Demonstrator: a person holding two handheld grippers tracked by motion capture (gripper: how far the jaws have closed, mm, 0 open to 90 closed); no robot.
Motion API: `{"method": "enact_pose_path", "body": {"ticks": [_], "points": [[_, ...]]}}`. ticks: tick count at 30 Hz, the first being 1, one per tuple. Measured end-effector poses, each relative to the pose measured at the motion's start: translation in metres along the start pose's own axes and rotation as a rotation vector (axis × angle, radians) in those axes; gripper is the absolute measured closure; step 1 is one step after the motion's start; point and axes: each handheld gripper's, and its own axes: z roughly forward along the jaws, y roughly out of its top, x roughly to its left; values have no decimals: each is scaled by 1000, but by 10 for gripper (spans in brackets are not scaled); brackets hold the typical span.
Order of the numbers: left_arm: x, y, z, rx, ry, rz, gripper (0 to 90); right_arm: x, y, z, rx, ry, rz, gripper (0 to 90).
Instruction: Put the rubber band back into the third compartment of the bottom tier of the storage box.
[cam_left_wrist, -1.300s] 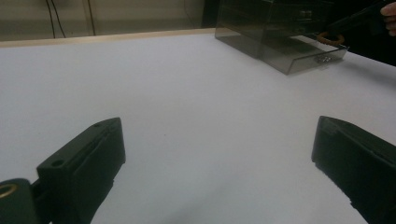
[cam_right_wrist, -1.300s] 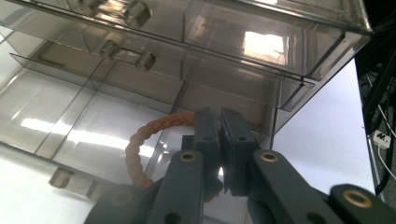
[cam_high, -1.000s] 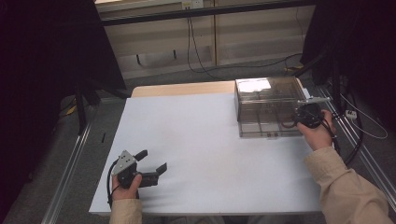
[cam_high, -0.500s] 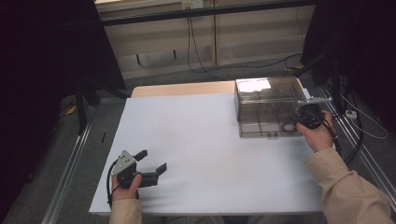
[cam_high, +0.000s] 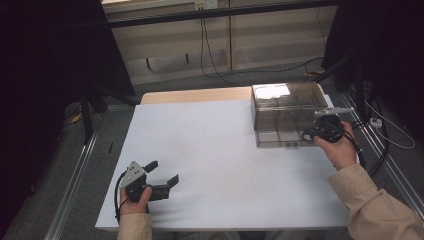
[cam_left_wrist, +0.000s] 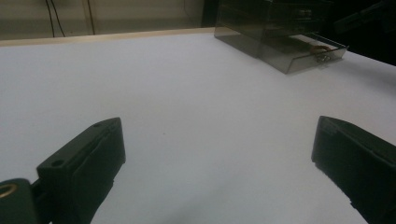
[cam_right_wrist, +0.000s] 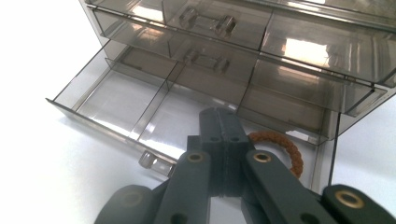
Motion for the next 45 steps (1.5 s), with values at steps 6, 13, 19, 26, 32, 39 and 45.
{"method": "enact_pose_path", "body": {"ticks": [6, 13, 19, 26, 32, 39, 45], "points": [[0, 0, 0, -1, 0, -1, 28, 3, -3, -3, 11, 28, -1, 900], [0, 0, 0, 0, -1, 0, 28, 9, -6, -5, 8, 46, -16, 900], [0, 0, 0, 2, 0, 2, 29, 11, -8, -4, 13, 56, -23, 900], [0, 0, 0, 3, 0, 0, 28, 16, -12, -2, 27, 65, -26, 900], [0, 0, 0, 3, -2, 1, 28, 17, -15, 1, 27, 71, -38, 900], [0, 0, 0, 4, -3, -2, 28, 21, -16, 2, 33, 77, -42, 900], [0, 1, -1, 2, -2, 0, 28, 23, -17, 3, 34, 80, -43, 900]]}}
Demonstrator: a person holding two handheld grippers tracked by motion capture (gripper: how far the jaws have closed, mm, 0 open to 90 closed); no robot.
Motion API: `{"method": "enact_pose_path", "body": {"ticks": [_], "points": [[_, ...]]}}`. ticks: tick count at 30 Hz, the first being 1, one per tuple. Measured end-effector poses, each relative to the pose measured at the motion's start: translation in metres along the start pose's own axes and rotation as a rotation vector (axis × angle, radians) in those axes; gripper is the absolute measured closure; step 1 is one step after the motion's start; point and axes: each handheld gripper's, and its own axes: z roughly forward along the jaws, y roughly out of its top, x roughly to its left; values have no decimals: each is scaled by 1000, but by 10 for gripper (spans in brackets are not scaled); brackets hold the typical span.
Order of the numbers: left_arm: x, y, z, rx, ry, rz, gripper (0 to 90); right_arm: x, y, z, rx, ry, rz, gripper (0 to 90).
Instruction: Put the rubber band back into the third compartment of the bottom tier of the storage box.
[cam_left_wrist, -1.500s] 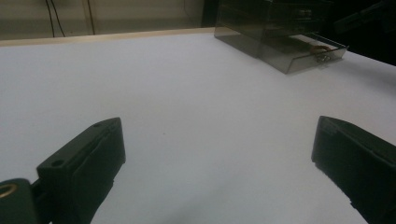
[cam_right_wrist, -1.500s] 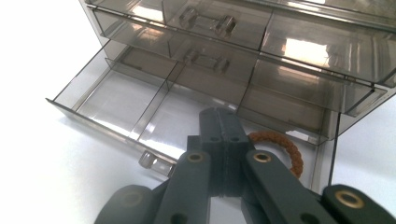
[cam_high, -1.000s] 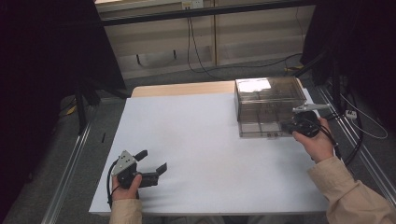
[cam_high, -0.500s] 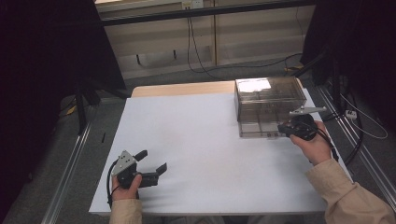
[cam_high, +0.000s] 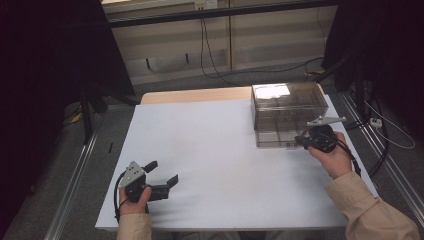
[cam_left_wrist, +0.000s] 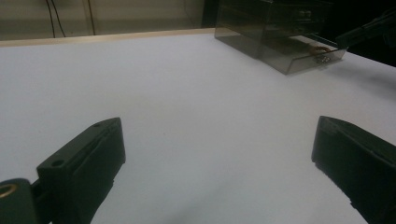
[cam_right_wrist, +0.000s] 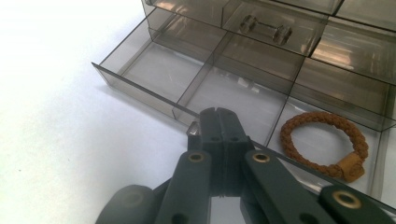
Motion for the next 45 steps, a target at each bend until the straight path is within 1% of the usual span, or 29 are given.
{"method": "enact_pose_path", "body": {"ticks": [9, 14, 24, 27, 36, 45], "points": [[0, 0, 0, 0, 1, 2, 28, 1, -7, 7, 7, 0, 1, 900], [0, 0, 1, 2, 0, -1, 28, 3, -7, 14, 15, -2, -9, 900], [0, 0, 1, 5, 0, 0, 28, 6, -9, 25, 32, -2, -4, 900], [0, 0, 1, 4, 2, 2, 28, 6, -9, 25, 30, 3, 3, 900], [0, 0, 0, 4, 2, 0, 28, 5, -9, 25, 33, -1, -6, 900], [0, 0, 0, 5, 1, 1, 28, 3, -8, 26, 18, -9, 8, 900]]}}
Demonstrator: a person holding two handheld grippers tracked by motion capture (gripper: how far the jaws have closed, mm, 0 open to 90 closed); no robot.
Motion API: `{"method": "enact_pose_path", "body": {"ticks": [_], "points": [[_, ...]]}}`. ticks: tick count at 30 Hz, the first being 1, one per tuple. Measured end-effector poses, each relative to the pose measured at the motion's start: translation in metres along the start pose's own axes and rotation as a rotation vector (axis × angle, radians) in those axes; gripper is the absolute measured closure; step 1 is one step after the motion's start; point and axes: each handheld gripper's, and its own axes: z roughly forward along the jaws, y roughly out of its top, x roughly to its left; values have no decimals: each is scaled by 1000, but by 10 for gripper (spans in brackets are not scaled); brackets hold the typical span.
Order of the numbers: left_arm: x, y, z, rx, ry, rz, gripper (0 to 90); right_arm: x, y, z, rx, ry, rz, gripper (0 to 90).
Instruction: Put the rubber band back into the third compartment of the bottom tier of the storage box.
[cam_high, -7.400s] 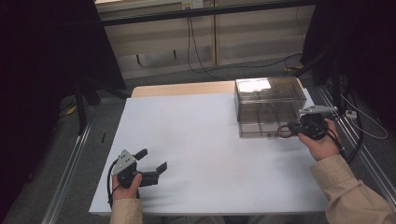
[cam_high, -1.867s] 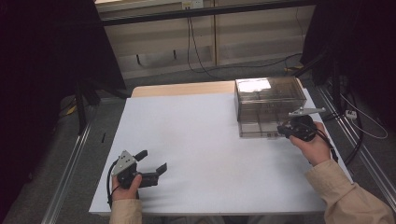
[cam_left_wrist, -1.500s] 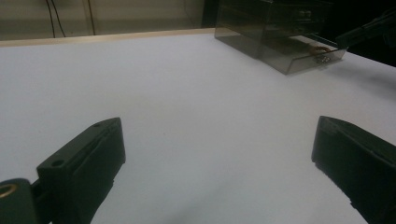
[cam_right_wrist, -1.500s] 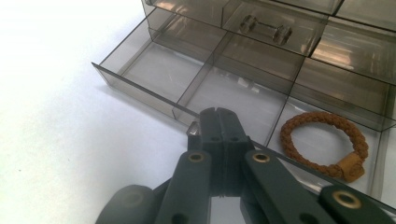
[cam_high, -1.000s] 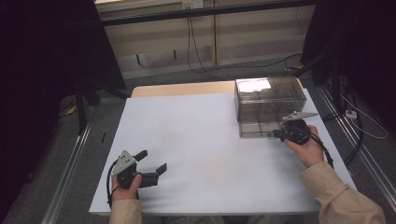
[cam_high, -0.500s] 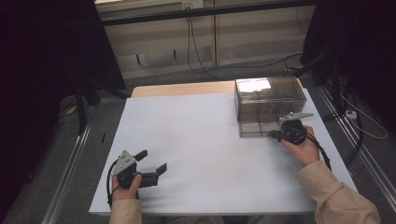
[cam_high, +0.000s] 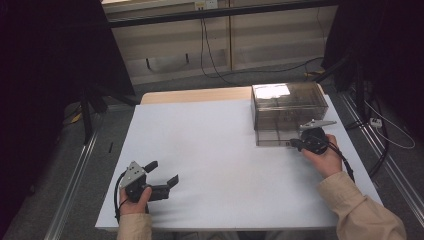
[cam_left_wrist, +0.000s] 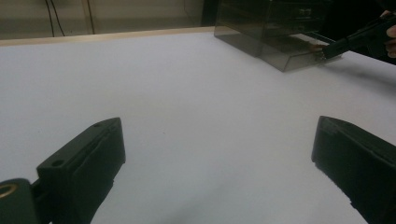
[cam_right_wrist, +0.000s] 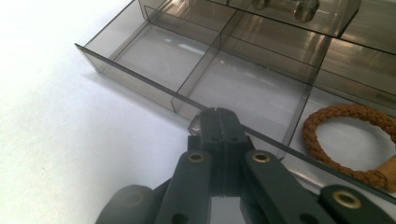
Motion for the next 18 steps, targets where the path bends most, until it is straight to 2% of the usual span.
{"method": "enact_pose_path", "body": {"ticks": [8, 18], "points": [[0, 0, 0, 1, 0, 2, 28, 3, -3, 3, 23, 2, -9, 900], [1, 0, 1, 0, -1, 3, 28, 2, -2, 5, 10, -11, -8, 900]]}}
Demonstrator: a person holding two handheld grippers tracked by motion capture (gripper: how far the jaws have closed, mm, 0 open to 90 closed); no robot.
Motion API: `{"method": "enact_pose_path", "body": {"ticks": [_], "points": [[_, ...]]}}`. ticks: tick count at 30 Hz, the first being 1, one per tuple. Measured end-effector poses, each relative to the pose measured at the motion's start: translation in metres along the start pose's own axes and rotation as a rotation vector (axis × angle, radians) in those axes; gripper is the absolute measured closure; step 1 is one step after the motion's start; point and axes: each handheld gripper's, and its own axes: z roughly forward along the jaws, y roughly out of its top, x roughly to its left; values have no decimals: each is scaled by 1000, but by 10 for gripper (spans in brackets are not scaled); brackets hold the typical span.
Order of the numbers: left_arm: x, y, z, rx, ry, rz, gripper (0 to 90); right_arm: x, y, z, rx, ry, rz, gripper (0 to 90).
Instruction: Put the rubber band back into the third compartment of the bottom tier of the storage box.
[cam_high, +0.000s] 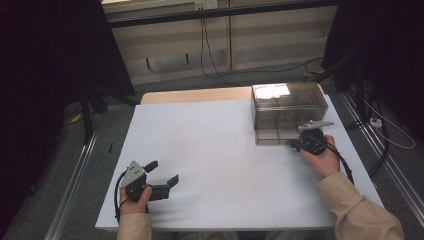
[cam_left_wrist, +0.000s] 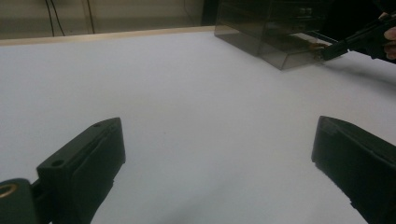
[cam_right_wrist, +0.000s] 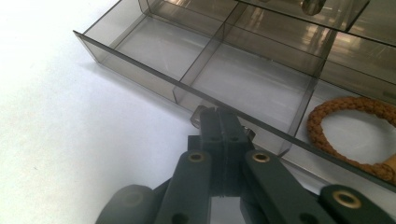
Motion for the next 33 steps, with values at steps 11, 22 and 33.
{"method": "enact_pose_path", "body": {"ticks": [11, 22, 33], "points": [[0, 0, -1, 0, 3, 3, 28, 0, 1, 0, 4, 2, 6, 900], [0, -1, -1, 6, 3, 8, 28, 0, 1, 1, 2, -1, 0, 900], [0, -1, -1, 8, 2, 8, 28, -1, 1, 1, 2, -5, 1, 900]]}}
